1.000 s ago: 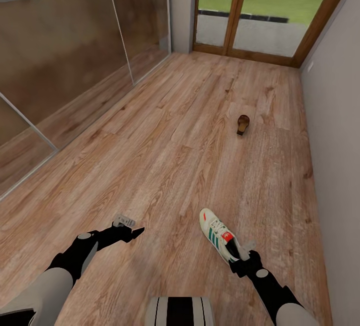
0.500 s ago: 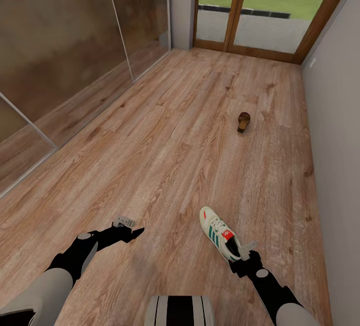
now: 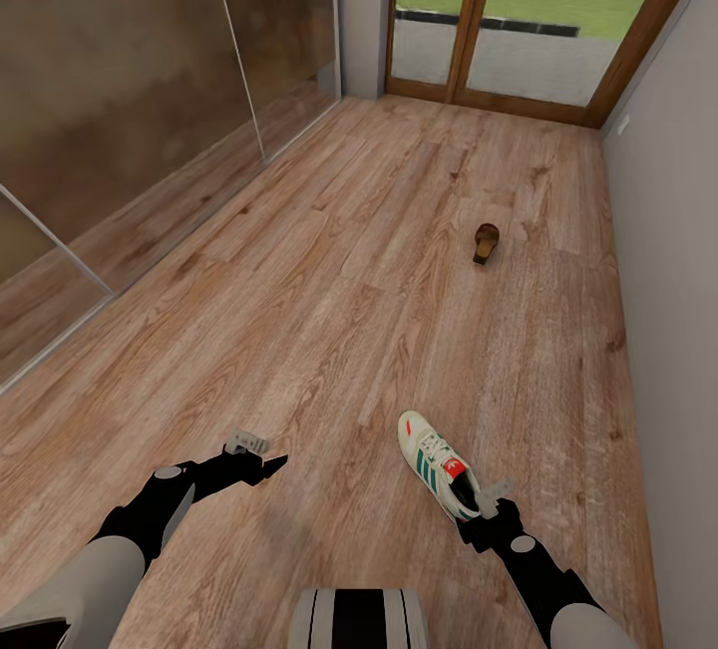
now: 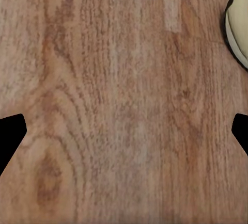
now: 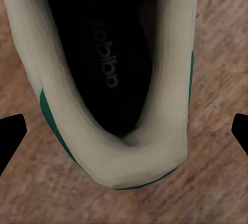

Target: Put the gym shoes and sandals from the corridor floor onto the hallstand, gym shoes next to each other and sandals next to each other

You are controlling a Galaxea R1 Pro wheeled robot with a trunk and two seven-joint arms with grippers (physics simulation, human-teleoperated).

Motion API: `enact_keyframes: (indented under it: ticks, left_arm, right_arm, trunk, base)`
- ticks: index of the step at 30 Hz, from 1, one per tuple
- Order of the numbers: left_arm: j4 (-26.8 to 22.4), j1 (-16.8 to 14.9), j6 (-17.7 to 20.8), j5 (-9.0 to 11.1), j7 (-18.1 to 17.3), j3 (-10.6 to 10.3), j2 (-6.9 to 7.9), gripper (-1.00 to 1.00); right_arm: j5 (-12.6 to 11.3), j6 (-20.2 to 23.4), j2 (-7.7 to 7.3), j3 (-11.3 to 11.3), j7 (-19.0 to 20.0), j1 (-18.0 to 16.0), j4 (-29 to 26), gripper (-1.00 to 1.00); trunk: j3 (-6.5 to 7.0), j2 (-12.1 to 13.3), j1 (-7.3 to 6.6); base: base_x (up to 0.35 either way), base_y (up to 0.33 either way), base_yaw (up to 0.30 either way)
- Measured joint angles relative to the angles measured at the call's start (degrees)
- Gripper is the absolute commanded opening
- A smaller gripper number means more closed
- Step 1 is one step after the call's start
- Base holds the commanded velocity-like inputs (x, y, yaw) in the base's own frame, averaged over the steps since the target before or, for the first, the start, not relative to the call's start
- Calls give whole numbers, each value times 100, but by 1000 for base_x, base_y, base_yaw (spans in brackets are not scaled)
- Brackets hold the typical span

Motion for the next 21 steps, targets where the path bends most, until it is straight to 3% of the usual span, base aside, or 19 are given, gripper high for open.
enact_keyframes:
  ticks: [7, 8, 21]
  left_arm:
    - [0, 4, -1, 2, -1, 2, 0, 100]
    - [0, 4, -1, 3, -1, 2, 0, 100]
    - [-1, 14, -1, 9, -1, 2, 0, 100]
  right_arm:
    - [-1, 0, -1, 0, -5, 0, 0, 100]
    - [-1, -2, -2, 0, -6, 0, 0, -100]
    - [8, -1, -1, -15, -53, -1, -2, -100]
  trunk:
    - [0, 0, 0]
    - [0, 0, 0]
    - [0, 0, -1]
  base:
    - [0, 0, 0]
    - [0, 0, 0]
    - [0, 0, 0]
